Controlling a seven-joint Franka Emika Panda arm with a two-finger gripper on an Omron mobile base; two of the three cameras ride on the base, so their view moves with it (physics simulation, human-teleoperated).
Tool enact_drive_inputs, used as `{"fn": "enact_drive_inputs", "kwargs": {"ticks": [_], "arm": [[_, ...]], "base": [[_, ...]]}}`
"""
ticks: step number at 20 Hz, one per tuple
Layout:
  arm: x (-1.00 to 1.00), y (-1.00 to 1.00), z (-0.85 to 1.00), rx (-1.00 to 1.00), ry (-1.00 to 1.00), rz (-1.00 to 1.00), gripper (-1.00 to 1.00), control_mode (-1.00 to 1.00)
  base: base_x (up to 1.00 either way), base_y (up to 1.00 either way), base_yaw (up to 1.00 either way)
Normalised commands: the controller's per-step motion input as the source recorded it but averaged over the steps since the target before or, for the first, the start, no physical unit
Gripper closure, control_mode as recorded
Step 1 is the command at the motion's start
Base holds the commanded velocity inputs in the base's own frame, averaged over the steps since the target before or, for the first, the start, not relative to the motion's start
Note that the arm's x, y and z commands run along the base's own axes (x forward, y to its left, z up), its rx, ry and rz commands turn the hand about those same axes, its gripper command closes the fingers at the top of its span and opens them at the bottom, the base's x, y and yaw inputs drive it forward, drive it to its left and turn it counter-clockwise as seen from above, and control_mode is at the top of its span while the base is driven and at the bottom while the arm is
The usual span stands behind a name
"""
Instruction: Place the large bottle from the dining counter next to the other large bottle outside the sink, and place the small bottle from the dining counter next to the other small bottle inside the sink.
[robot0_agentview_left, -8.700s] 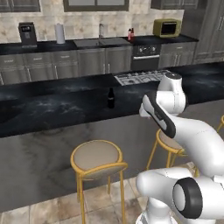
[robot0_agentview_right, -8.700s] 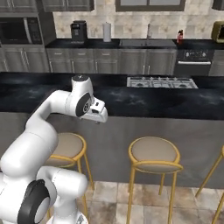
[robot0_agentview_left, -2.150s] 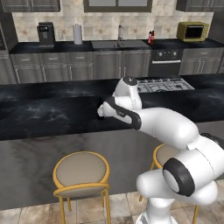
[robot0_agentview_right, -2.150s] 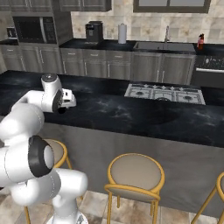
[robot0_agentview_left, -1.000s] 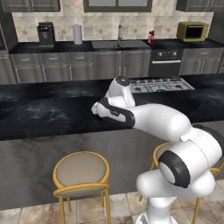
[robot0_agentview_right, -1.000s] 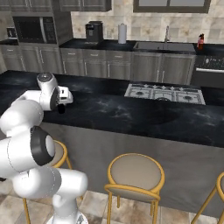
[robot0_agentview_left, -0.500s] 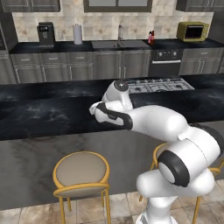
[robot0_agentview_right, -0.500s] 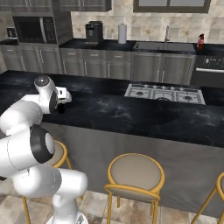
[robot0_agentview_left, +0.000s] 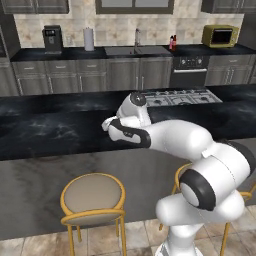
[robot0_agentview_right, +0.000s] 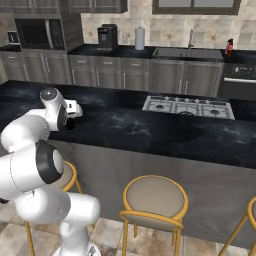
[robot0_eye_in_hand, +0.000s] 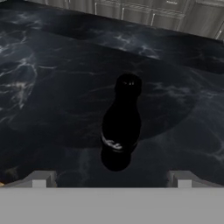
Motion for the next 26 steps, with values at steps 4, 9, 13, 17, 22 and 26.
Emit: {"fn": "enact_drive_inputs", "kwargs": {"ticks": [4, 9, 13, 17, 22, 26], "arm": [[0.06, 0.0, 0.01, 0.0, 0.0, 0.0, -1.0, -1.0], [0.12, 0.0, 0.08, 0.0, 0.0, 0.0, -1.0, -1.0], [0.17, 0.0, 0.12, 0.0, 0.0, 0.0, -1.0, -1.0], [0.18, 0.0, 0.04, 0.0, 0.0, 0.0, -1.0, -1.0], [0.15, 0.06, 0.0, 0.0, 0.0, 0.0, -1.0, -1.0], [0.13, 0.13, 0.0, 0.0, 0.0, 0.0, -1.0, -1.0]], "base": [[0.0, 0.0, 0.0], [0.0, 0.0, 0.0], [0.0, 0.0, 0.0], [0.0, 0.0, 0.0], [0.0, 0.0, 0.0], [0.0, 0.0, 0.0]]}}
